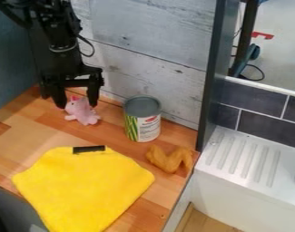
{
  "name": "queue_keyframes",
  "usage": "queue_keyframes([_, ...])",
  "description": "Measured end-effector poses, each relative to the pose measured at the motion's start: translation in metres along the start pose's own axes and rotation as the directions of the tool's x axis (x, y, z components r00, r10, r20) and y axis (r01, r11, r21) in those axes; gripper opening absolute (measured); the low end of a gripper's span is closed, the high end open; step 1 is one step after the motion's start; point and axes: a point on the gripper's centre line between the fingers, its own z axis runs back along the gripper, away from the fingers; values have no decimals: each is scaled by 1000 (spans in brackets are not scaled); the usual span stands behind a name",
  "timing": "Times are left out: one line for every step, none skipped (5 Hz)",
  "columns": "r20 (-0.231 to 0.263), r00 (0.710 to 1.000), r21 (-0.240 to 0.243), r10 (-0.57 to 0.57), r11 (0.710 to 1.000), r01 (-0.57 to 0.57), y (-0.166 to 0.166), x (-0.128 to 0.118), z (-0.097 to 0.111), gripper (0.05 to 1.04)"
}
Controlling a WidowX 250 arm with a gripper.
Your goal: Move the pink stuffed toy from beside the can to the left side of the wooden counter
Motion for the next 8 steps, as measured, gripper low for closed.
queue_keyframes([-2,998,0,58,998,-58,5,16,-11,1000])
queue_keyframes([11,993,25,117,993,-117,9,23,-17,1001])
queue_keyframes([38,982,-3,185,983,-185,7,29,-25,1000])
queue_keyframes([11,954,-24,299,954,-299,18,22,-41,962])
queue_keyframes([5,923,-37,385,922,-385,23,16,-49,690])
queue_keyframes([-3,879,-90,477,875,-475,31,9,-52,423])
queue_keyframes([-36,879,-93,475,874,-476,34,1,-49,280])
queue_keyframes([-50,906,-84,421,902,-424,35,-11,-27,235])
